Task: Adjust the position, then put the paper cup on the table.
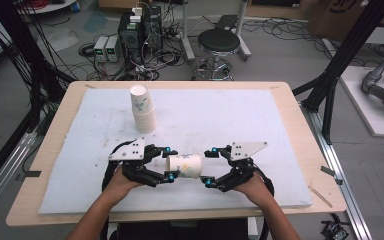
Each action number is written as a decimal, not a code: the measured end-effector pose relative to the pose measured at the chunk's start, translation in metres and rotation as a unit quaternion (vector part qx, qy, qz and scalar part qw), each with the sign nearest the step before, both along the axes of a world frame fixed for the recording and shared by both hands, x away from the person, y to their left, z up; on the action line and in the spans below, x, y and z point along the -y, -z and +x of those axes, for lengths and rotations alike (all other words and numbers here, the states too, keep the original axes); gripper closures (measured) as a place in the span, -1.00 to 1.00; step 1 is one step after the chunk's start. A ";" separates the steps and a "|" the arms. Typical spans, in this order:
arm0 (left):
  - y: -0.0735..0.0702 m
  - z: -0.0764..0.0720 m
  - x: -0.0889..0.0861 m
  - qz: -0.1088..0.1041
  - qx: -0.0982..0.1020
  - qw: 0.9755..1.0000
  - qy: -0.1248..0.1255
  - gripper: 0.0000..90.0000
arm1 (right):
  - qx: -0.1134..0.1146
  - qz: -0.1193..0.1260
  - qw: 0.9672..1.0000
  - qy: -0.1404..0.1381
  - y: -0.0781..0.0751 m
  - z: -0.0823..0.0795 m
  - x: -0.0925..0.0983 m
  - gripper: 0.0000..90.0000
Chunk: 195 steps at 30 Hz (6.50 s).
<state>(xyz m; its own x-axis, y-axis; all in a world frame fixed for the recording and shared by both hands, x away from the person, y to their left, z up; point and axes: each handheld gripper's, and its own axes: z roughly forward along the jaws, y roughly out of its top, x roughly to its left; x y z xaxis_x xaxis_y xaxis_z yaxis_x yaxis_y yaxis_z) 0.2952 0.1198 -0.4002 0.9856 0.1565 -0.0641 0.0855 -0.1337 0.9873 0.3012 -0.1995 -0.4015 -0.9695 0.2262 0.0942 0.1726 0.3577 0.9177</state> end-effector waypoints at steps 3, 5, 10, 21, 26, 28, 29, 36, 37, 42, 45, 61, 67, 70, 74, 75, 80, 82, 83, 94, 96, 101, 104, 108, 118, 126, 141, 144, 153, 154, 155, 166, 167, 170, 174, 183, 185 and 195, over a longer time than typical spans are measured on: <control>-0.001 -0.001 0.001 -0.008 0.000 1.000 0.008 -0.17 | -0.001 0.000 1.000 -0.009 0.000 -0.001 -0.003 -0.64; -0.002 -0.001 0.002 -0.015 -0.003 1.000 0.015 -0.17 | 0.002 -0.002 1.000 -0.011 0.000 -0.002 -0.005 -0.64; -0.001 -0.002 0.004 -0.024 -0.005 0.999 0.025 -0.17 | 0.001 0.003 1.000 -0.024 0.000 -0.002 -0.009 -0.60; 0.001 -0.002 0.004 -0.052 0.002 0.998 0.037 -0.18 | 0.003 0.034 0.998 -0.059 -0.001 -0.003 -0.008 -0.37; 0.003 -0.002 0.003 -0.067 -0.001 0.997 0.040 -0.18 | 0.002 0.042 0.997 -0.062 -0.002 -0.003 -0.007 -0.31; 0.004 -0.001 0.003 -0.071 -0.005 0.997 0.041 -0.18 | 0.002 0.046 0.997 -0.062 -0.003 -0.003 -0.007 -0.30; 0.005 -0.001 0.003 -0.071 -0.005 0.997 0.040 -0.18 | 0.001 0.047 0.997 -0.060 -0.003 -0.003 -0.006 -0.29; 0.006 -0.001 0.003 -0.087 -0.010 0.995 0.038 -0.18 | -0.002 0.066 0.996 -0.055 -0.005 -0.003 -0.005 -0.25; 0.006 0.000 0.003 -0.085 -0.010 0.996 0.037 -0.18 | -0.002 0.067 0.996 -0.054 -0.006 -0.003 -0.005 -0.24; 0.005 -0.001 0.004 -0.053 -0.026 0.998 0.024 -0.29 | -0.007 0.059 0.997 -0.051 -0.006 -0.002 -0.005 -0.23; 0.003 -0.001 0.004 -0.020 -0.036 0.999 0.009 -0.58 | -0.015 0.039 0.998 -0.045 -0.008 -0.001 -0.003 -0.22; -0.014 0.005 0.013 0.154 -0.013 0.988 -0.001 -0.64 | -0.005 -0.141 0.988 -0.054 -0.025 0.009 -0.029 -0.21; -0.011 0.007 0.019 0.192 -0.011 0.981 0.007 -0.63 | 0.009 -0.186 0.980 -0.063 -0.037 0.011 -0.041 -0.21; -0.010 0.007 0.021 0.207 -0.011 0.978 0.009 -0.63 | 0.019 -0.208 0.976 -0.068 -0.044 0.012 -0.047 -0.21; -0.010 0.008 0.023 0.219 -0.010 0.976 0.009 -0.62 | 0.029 -0.239 0.968 -0.073 -0.050 0.013 -0.055 -0.21; -0.010 0.008 0.023 0.220 -0.009 0.975 0.010 -0.62 | 0.030 -0.243 0.967 -0.076 -0.050 0.013 -0.056 -0.20; -0.009 0.009 0.025 0.235 -0.010 0.972 0.009 -0.60 | 0.044 -0.287 0.953 -0.081 -0.055 0.013 -0.067 -0.21; -0.009 0.010 0.026 0.238 -0.012 0.971 0.010 -0.58 | 0.046 -0.304 0.948 -0.084 -0.056 0.013 -0.071 -0.21; -0.009 0.010 0.026 0.239 -0.013 0.971 0.011 -0.56 | 0.046 -0.307 0.947 -0.084 -0.057 0.013 -0.073 -0.21; -0.006 0.012 0.032 0.254 -0.021 0.967 0.019 -0.43 | 0.050 -0.348 0.931 -0.102 -0.058 0.011 -0.086 -0.21; -0.005 0.012 0.033 0.252 -0.022 0.967 0.020 -0.41 | 0.050 -0.352 0.929 -0.101 -0.058 0.010 -0.087 -0.21; -0.004 0.011 0.035 0.255 -0.021 0.966 0.031 -0.25 | 0.045 -0.357 0.927 -0.108 -0.056 0.010 -0.089 -0.21; -0.003 0.010 0.036 0.257 -0.018 0.965 0.038 -0.17 | 0.049 -0.358 0.926 -0.110 -0.056 0.009 -0.090 -0.21; -0.003 0.010 0.036 0.244 -0.022 0.969 0.037 -0.21 | 0.048 -0.350 0.929 -0.114 -0.057 0.010 -0.089 -0.31; 0.003 0.009 0.029 0.215 -0.031 0.976 0.028 -0.25 | 0.032 -0.278 0.956 -0.094 -0.064 0.013 -0.078 -0.54; 0.007 0.009 0.014 0.173 -0.035 0.984 -0.012 -0.25 | 0.022 -0.196 0.980 -0.039 -0.070 0.015 -0.046 -0.54; 0.012 0.009 -0.041 0.039 -0.014 0.988 -0.151 -0.28 | 0.011 -0.060 0.989 0.136 -0.028 0.006 0.050 -0.54; 0.013 0.008 -0.045 0.024 -0.004 0.986 -0.165 -0.28 | 0.011 -0.063 0.984 0.164 -0.020 0.001 0.061 -0.54; 0.011 0.004 -0.061 -0.016 0.026 0.977 -0.213 -0.30 | 0.035 -0.059 0.973 0.222 -0.009 -0.007 0.078 -0.54; 0.011 0.003 -0.062 -0.018 0.028 0.976 -0.215 -0.31 | 0.032 -0.056 0.972 0.225 -0.008 -0.006 0.079 -0.54; 0.012 0.003 -0.064 -0.019 0.031 0.975 -0.218 -0.31 | 0.033 -0.054 0.971 0.231 -0.008 -0.006 0.080 -0.54; 0.016 0.004 -0.069 -0.022 0.030 0.972 -0.231 -0.32 | 0.035 -0.059 0.969 0.238 -0.004 -0.003 0.079 -0.54; 0.017 0.004 -0.069 -0.022 0.031 0.972 -0.233 -0.32 | 0.036 -0.058 0.969 0.237 -0.004 -0.003 0.079 -0.54; 0.018 0.004 -0.070 -0.021 0.029 0.971 -0.235 -0.32 | 0.036 -0.055 0.969 0.237 -0.006 -0.005 0.079 -0.54; 0.019 0.006 -0.071 -0.017 0.031 0.970 -0.241 -0.33 | 0.036 -0.057 0.969 0.238 -0.005 -0.004 0.080 -0.54; 0.026 0.012 -0.084 -0.002 0.022 0.963 -0.269 -0.33 | 0.035 -0.059 0.968 0.241 -0.004 -0.004 0.081 -0.54; 0.027 0.013 -0.089 0.004 0.021 0.960 -0.279 -0.33 | 0.032 -0.059 0.968 0.242 -0.003 -0.004 0.081 -0.54; 0.040 0.029 -0.089 0.036 -0.004 0.956 -0.290 -0.31 | 0.029 -0.065 0.968 0.241 -0.001 -0.007 0.083 -0.54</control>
<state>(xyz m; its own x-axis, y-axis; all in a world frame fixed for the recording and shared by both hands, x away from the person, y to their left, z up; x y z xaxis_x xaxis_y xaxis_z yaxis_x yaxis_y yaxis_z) 0.3244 0.2087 -0.4405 0.7313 0.6809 -0.0396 0.1734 -0.1294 0.9763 0.2942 -0.2821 -0.4010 -0.7512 0.6598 -0.0172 0.2978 0.3621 0.8833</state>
